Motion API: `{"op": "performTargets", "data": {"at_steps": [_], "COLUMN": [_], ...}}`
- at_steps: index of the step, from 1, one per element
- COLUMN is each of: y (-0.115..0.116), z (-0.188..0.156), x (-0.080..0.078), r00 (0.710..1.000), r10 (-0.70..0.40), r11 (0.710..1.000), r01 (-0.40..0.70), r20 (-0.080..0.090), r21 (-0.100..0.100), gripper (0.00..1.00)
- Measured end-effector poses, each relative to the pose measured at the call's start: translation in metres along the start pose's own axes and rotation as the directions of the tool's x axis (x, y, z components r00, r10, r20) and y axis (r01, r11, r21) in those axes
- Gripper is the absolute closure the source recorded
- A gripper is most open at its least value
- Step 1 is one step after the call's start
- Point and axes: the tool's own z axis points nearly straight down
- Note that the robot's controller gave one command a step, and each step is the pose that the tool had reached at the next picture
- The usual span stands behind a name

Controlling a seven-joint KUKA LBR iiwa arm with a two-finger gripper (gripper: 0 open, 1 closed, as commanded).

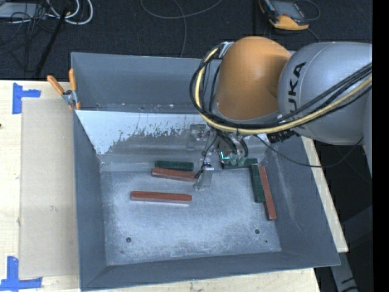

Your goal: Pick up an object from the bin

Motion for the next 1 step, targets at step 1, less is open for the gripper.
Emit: {"op": "performTargets", "data": {"at_steps": [1], "y": [0.0239], "z": [0.1336], "x": [0.0112], "r00": [0.999], "r10": [-0.045], "r11": [0.999], "r01": [0.045], "r20": [0.001], "r21": [0.000], "gripper": [0.00]}}
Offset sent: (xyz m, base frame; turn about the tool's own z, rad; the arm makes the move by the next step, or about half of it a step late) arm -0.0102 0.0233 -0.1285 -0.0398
